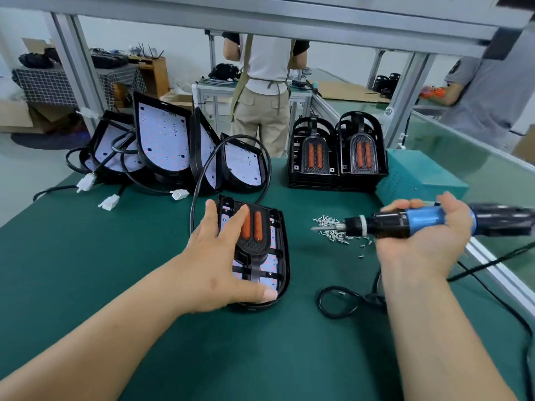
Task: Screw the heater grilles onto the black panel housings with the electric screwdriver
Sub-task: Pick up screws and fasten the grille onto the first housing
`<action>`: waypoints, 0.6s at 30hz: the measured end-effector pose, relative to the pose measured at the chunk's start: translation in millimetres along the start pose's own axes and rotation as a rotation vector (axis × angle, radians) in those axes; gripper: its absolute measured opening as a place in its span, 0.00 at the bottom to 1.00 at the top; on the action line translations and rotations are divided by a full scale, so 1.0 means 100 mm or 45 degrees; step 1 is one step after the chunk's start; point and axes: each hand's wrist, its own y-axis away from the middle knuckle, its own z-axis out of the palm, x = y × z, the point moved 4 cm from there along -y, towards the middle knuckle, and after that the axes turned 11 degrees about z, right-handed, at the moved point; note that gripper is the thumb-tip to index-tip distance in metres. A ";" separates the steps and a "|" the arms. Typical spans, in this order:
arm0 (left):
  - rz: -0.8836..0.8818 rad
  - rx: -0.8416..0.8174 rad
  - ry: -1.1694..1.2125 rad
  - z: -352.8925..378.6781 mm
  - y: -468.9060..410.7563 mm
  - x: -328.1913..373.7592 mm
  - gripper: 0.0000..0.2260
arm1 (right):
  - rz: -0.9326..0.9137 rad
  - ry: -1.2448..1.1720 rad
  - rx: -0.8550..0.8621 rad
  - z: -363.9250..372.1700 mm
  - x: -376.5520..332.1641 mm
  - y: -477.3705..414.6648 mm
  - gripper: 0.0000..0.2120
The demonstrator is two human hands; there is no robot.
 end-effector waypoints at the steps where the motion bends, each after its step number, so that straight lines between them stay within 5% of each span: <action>1: 0.010 0.032 -0.020 -0.07 -0.03 0.02 0.57 | 0.004 -0.082 0.076 -0.06 -0.05 -0.05 0.08; 5: 0.219 0.319 -0.154 -0.33 -0.37 0.31 0.36 | 0.040 -0.249 0.244 -0.21 -0.10 -0.19 0.10; 9: 0.405 0.246 -0.376 -0.14 -0.86 0.72 0.13 | 0.100 -0.257 0.323 -0.27 -0.06 -0.23 0.10; 18: 0.277 0.103 -0.523 0.24 -1.54 0.79 0.11 | 0.148 -0.338 0.433 -0.32 -0.07 -0.26 0.10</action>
